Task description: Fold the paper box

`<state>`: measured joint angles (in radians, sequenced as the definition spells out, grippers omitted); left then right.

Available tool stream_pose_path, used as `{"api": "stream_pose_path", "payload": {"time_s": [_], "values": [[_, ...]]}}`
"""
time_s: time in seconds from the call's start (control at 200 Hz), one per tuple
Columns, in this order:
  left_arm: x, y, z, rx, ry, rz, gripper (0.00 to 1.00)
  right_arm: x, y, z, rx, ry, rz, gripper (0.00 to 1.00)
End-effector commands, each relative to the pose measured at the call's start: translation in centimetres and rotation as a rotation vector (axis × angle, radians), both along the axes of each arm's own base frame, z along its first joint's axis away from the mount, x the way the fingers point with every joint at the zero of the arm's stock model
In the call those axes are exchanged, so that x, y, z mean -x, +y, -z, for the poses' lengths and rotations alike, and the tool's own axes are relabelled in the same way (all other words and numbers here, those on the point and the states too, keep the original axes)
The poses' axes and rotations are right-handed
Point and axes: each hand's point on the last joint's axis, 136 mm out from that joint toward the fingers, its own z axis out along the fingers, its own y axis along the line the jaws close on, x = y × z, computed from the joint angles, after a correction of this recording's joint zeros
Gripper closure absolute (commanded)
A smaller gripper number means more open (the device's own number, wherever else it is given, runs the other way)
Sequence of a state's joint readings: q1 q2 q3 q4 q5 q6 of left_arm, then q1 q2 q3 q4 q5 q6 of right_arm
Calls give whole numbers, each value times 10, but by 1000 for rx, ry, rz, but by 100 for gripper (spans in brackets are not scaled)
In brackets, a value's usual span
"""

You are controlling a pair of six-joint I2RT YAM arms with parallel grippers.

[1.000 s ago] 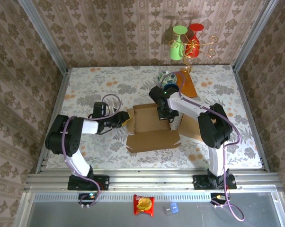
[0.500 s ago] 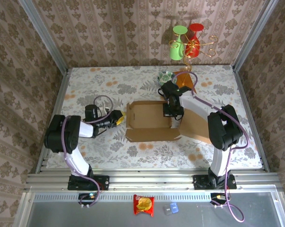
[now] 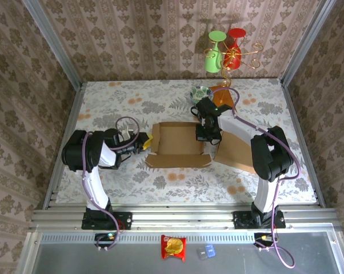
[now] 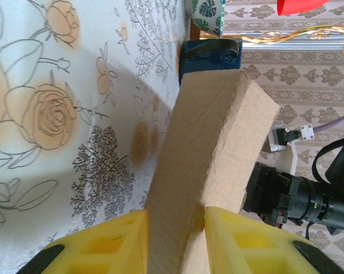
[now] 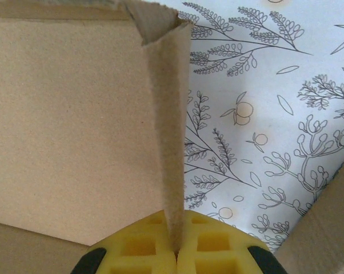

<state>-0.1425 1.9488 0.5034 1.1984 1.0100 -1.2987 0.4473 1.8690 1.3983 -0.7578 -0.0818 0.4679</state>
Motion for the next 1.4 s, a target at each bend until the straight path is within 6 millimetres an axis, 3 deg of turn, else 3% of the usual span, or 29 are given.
{"api": "stream_pose_path", "payload": {"time_s": [0.0,0.255,0.52,0.74,1.04,1.395], "values": [[4,-3,-7,22,-31,25,67,5,9,-7,-65,5,-27,100],[-1,-9,-30,46,-71,46,67,6,9,-5,-67,20,-43,100],[14,-21,-33,5,-62,111,66,3,6,-8,-37,-7,-41,100],[24,-29,-29,-117,-65,168,65,2,7,-17,12,-55,-55,100],[43,-27,-6,-381,-24,247,62,4,13,-32,107,-158,-70,100],[54,-29,5,-553,-42,298,61,8,22,-29,129,-167,-94,100]]}}
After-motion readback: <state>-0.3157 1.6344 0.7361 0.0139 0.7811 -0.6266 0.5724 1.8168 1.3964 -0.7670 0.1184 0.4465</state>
